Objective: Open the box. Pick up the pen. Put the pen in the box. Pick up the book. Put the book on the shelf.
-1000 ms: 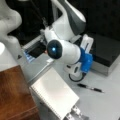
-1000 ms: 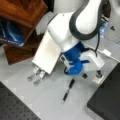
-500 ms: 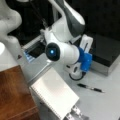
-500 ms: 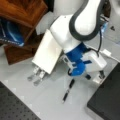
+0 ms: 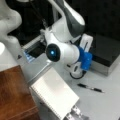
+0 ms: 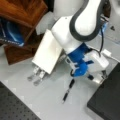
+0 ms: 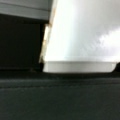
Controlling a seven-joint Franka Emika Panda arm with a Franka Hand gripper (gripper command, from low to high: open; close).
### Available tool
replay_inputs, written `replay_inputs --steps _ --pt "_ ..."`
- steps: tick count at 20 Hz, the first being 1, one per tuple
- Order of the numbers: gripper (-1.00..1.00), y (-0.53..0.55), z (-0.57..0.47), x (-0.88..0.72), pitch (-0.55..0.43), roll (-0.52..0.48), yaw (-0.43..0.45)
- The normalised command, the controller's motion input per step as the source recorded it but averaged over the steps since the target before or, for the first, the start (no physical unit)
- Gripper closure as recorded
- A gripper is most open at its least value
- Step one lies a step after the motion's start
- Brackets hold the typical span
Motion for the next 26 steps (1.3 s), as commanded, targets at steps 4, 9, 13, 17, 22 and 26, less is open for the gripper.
replay_inputs --steps 4,9,13,17,22,26 --pt "-1.00 0.05 -0.09 -0.18 -0.110 0.174 -0.125" --pt "-1.00 0.03 -0.11 -0.17 -0.122 0.151 -0.122" --pt "1.00 0.02 -0.12 -0.13 -0.132 0.132 -0.126" --pt "1.00 0.03 -0.12 -0.08 -0.126 0.122 -0.145" --pt "1.00 0.05 -0.14 -0.04 -0.137 0.117 -0.154" --pt "1.00 0.04 -0.15 -0.06 -0.146 0.107 -0.138"
